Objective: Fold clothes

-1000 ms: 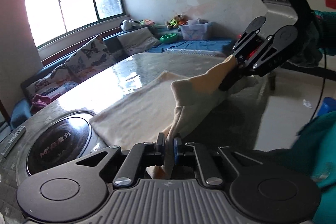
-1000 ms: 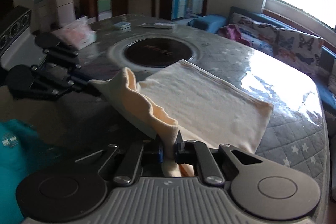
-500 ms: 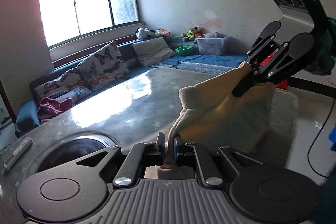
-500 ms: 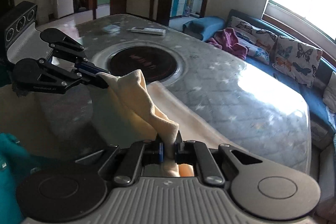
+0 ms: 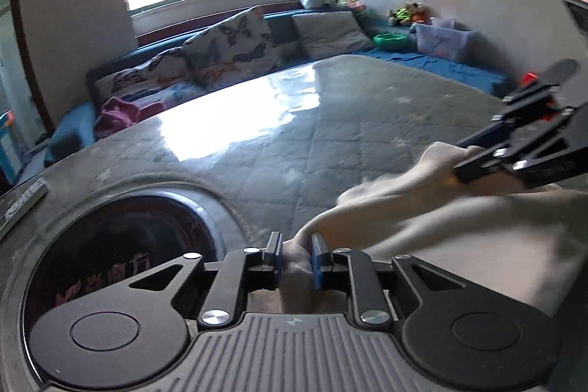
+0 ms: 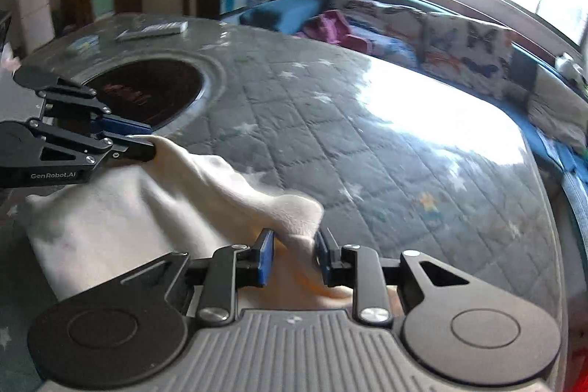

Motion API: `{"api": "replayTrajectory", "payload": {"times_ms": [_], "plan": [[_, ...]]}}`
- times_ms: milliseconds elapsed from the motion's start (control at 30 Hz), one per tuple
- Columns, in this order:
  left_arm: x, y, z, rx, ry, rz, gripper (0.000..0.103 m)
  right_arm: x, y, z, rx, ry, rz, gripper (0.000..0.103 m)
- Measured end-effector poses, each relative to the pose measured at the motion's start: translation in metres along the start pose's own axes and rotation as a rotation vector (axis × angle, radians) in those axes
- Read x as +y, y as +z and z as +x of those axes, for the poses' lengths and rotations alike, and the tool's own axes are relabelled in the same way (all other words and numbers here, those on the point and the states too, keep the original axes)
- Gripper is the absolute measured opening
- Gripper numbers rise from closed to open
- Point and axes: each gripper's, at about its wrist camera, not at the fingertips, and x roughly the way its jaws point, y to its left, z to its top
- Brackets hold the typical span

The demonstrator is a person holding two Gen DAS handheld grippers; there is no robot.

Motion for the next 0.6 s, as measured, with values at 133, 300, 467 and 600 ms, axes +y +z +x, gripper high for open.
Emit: {"api": "replayTrajectory", "payload": {"times_ms": [133, 300, 467, 600], "plan": [[0.006, 0.000, -0.006, 0.000, 0.025, -0.047, 0.024, -0.015, -0.019, -0.020, -0.036, -0.026, 0.117, 0.027], [-0.006, 0.010, -0.031, -0.058, 0.009, -0.090, 0.024, -0.035, -0.044, -0.040, -0.061, -0.051, 0.231, 0.027], [-0.029, 0.016, -0.035, -0.061, -0.086, -0.083, 0.024, -0.047, -0.053, -0.038, -0.067, -0.034, 0.299, 0.027], [-0.037, 0.014, -0.024, -0.022, -0.108, -0.106, 0.024, -0.044, -0.054, -0.032, -0.070, -0.044, 0.280, 0.027]]}}
